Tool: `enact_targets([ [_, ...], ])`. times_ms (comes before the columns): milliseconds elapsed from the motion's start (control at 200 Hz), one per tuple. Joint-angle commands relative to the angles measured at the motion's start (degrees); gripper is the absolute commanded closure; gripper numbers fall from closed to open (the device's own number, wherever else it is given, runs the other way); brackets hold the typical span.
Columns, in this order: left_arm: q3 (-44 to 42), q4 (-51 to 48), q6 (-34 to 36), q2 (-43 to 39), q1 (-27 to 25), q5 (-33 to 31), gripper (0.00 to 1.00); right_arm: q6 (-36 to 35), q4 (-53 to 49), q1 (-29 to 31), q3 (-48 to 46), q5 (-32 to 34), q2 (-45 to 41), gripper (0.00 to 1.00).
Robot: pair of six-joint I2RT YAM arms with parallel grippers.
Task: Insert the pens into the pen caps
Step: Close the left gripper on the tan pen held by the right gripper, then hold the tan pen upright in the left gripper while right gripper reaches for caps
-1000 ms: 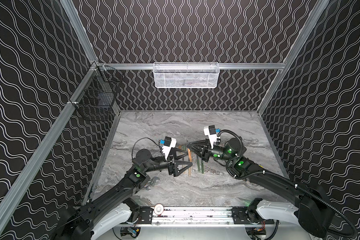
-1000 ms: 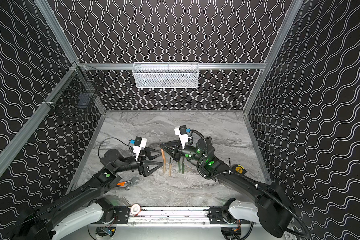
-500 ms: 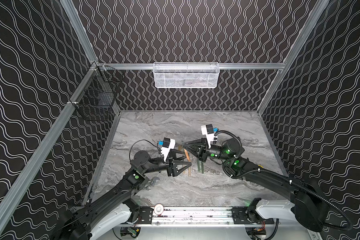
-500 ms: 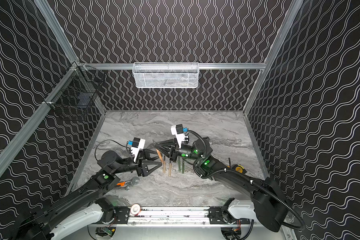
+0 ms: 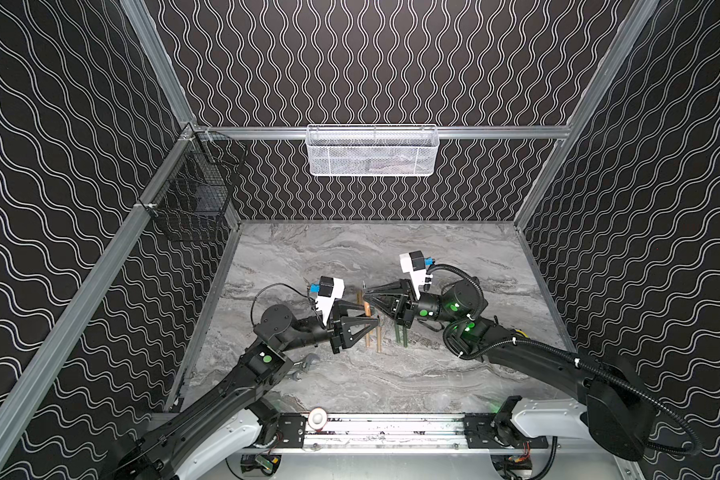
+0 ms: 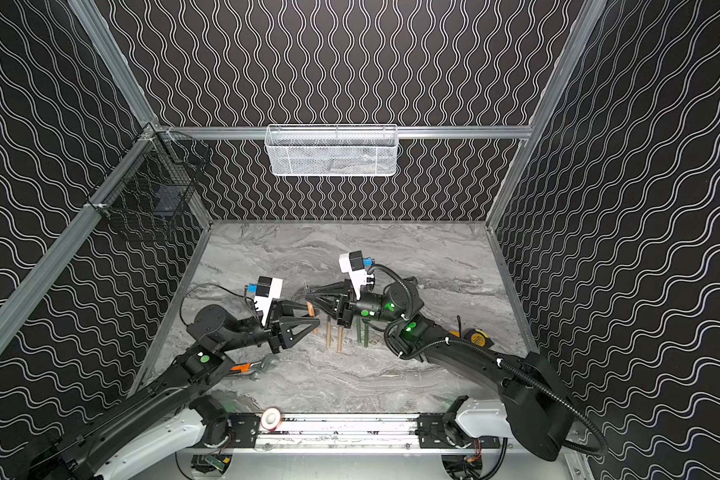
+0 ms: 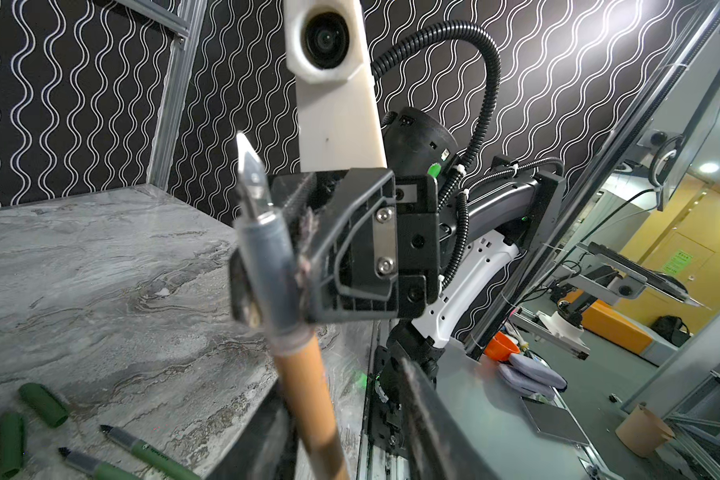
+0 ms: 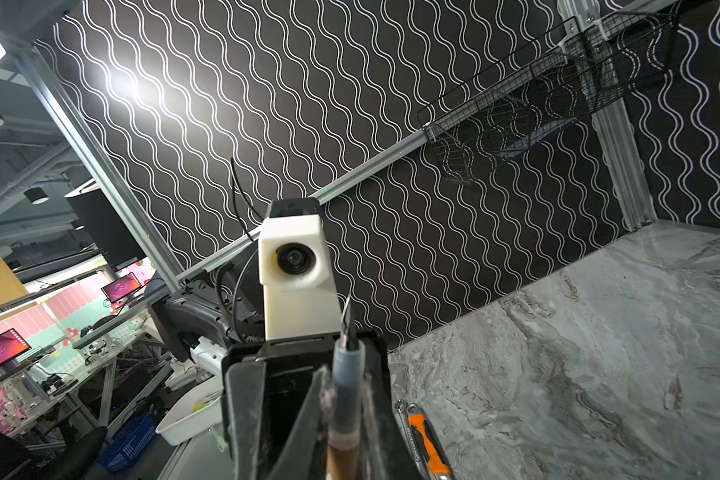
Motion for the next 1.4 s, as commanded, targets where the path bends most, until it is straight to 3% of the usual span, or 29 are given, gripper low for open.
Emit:
enact_targets([
  [0, 0.0, -0.5, 1.9, -0.6, 0.0, -0.6, 0.66, 0.7, 2.2, 0.1, -0.2, -0.2, -0.4, 0.84],
  [245, 2.4, -7.1, 3.7, -0.9, 0.1, -2.9, 0.89, 1.1, 2.4, 0.3, -0.9, -0.8, -0.5, 0.82],
  [300, 4.1, -11.7, 4.6, -1.2, 0.0, -4.4, 1.0, 1.2, 2.7, 0.3, -0.8, -1.4, 0.1, 0.82],
  [405, 8.3, -23.2, 6.6, -2.4, 0.1, -9.4, 1.0, 1.1, 1.7, 0.3, -0.5, -1.7, 0.4, 0.78],
  [626, 22.5, -55.3, 16.8, -3.1, 0.4, -24.7, 1.0, -3.2, -11.3, 0.2, 1.0, 0.1, -2.5, 0.36],
  [751, 26.7, -65.8, 19.3, -3.1, 1.6, -32.8, 1.0, -7.5, -20.5, -0.2, 0.2, 5.3, -6.7, 0.23],
  [836, 25.8, -67.2, 19.5, -4.7, 2.8, -34.3, 1.0, -9.4, -29.2, -1.4, 1.0, 11.6, -8.5, 0.17],
  [1016, 22.8, -67.7, 18.6, -7.5, 6.3, -37.7, 1.0, -8.9, -49.8, -7.9, 7.3, 21.0, -5.7, 0.17],
  [1096, 22.3, -67.8, 18.7, -8.6, 7.1, -38.6, 1.0, -8.6, -54.5, -10.6, 8.4, 24.9, -3.3, 0.17],
  [1176, 22.1, -67.9, 19.1, -9.3, 7.3, -35.5, 1.0, -9.5, -57.3, -12.5, 9.1, 29.5, -0.1, 0.19],
  [1271, 21.4, -68.7, 19.1, -10.2, 7.3, -30.8, 1.0, -11.5, -60.8, -14.2, 11.6, 35.2, 5.7, 0.29],
  [1396, 20.0, -69.0, 19.5, -11.3, 7.2, -25.3, 1.0, -13.8, -65.2, -16.5, 17.7, 35.6, 15.4, 0.42],
])
